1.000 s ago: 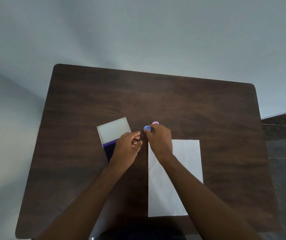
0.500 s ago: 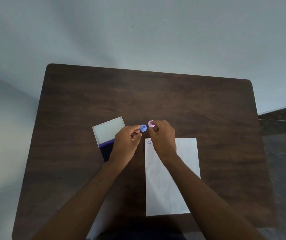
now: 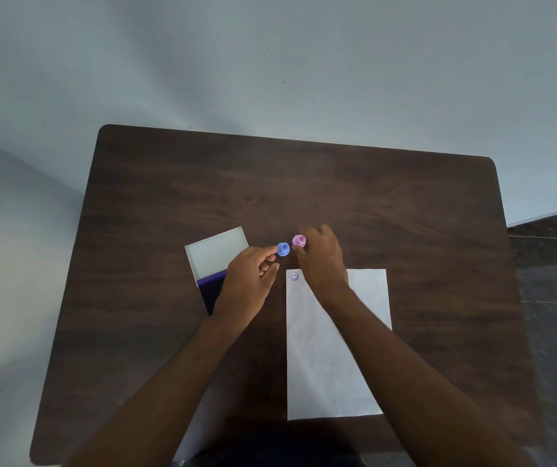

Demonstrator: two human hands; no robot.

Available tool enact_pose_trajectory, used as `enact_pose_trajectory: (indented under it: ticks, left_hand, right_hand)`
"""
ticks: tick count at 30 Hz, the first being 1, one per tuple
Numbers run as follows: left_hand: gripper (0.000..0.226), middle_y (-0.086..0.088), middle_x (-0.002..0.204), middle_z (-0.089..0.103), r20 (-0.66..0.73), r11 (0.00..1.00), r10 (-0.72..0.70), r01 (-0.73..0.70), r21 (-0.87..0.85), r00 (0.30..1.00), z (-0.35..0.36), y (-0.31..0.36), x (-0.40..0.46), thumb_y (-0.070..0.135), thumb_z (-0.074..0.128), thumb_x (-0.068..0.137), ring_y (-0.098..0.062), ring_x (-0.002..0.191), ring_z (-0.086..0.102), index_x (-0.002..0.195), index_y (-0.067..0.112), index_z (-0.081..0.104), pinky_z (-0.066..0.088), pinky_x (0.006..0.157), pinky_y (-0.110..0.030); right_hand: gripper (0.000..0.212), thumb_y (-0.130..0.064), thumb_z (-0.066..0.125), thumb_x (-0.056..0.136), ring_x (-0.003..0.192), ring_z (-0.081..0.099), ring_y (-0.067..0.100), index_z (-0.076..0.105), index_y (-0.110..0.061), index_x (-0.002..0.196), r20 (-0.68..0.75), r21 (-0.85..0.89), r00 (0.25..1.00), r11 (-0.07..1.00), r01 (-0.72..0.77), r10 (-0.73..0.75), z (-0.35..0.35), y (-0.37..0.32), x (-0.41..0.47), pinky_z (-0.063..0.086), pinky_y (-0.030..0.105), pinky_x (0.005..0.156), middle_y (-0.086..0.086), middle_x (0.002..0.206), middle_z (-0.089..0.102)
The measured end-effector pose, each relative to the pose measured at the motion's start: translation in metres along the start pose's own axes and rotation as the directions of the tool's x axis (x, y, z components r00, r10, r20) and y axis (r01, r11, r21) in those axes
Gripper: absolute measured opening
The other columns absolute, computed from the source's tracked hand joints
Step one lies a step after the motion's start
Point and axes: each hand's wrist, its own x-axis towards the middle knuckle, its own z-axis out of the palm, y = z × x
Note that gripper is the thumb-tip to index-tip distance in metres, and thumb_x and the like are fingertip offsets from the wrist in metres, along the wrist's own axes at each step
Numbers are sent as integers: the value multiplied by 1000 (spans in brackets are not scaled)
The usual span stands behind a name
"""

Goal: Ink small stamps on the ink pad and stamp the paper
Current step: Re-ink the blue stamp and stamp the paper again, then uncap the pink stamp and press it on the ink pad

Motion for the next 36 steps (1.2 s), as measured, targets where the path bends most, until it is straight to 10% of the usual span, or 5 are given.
enact_pose_trajectory:
  ticks: [10, 19, 30, 36]
  left_hand:
    - [29, 1, 109, 70, 26, 1000, -17, 17, 5, 999, -7, -2, -6, 22, 64, 91, -2, 81, 58, 118, 16, 65, 39, 63, 2]
    - [34, 3, 121, 66, -11, 999, 53, -53, -3, 999, -27, 20, -14, 33, 58, 93, -1, 94, 56, 125, 20, 61, 34, 73, 2]
    - [54, 24, 110, 64, 38, 969, -4, 14, -248, 999, -63, 37, -42, 64, 53, 75, 4, 96, 62, 118, 32, 63, 44, 80, -1]
    - [40, 20, 98, 68, 78, 964, -49, 68, -256, 996, -64, 34, -43, 48, 70, 75, 3, 89, 66, 110, 29, 67, 49, 83, -8]
  right_hand:
    - [29, -33, 46, 97, 78, 54, 11, 64, -12, 94, -38, 67, 999, 998, -16, 19, -6, -1, -15, 31, 6, 62, 3, 94, 65]
    - [20, -38, 72, 81, 63, 62, 12, 64, -20, 82, -3, 401, 999, 916, -35, 40, -40, -20, -32, 46, 7, 53, -9, 73, 66]
    - [20, -26, 75, 80, 62, 59, 28, 73, -8, 89, 351, 771, 936, 568, -289, -1, -60, -38, -70, 51, 31, 59, 22, 80, 69]
    - [19, -18, 66, 87, 70, 62, 27, 70, -2, 94, 420, 813, 907, 446, -376, -1, -56, -39, -79, 55, 31, 68, 18, 85, 69]
